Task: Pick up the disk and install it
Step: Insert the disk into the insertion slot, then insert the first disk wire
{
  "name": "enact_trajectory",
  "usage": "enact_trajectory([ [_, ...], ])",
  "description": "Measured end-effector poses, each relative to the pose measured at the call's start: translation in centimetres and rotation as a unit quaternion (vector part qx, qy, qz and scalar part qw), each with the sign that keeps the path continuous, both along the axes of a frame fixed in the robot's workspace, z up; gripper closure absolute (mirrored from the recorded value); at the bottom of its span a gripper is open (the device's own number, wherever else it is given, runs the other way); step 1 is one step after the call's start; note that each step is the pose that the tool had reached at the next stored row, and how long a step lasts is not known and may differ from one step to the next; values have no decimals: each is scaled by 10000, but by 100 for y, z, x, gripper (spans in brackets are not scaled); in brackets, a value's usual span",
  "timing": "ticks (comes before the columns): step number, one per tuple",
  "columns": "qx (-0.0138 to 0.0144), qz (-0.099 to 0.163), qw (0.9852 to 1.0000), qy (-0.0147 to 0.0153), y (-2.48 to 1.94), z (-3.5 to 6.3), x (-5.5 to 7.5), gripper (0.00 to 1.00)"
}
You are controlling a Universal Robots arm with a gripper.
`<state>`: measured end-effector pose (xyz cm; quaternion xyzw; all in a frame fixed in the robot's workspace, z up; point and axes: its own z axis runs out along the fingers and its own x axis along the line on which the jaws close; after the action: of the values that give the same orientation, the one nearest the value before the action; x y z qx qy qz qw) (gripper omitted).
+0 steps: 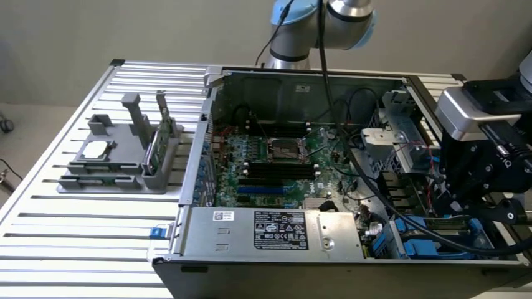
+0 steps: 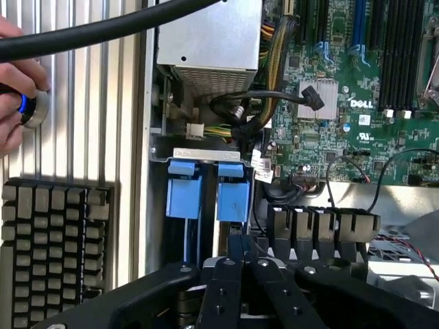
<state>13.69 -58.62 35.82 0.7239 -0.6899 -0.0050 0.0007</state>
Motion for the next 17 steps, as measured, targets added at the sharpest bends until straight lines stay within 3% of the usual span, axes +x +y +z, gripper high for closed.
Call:
enact_trajectory([
  [17, 1, 0, 10000, 4, 0, 2, 0, 89],
])
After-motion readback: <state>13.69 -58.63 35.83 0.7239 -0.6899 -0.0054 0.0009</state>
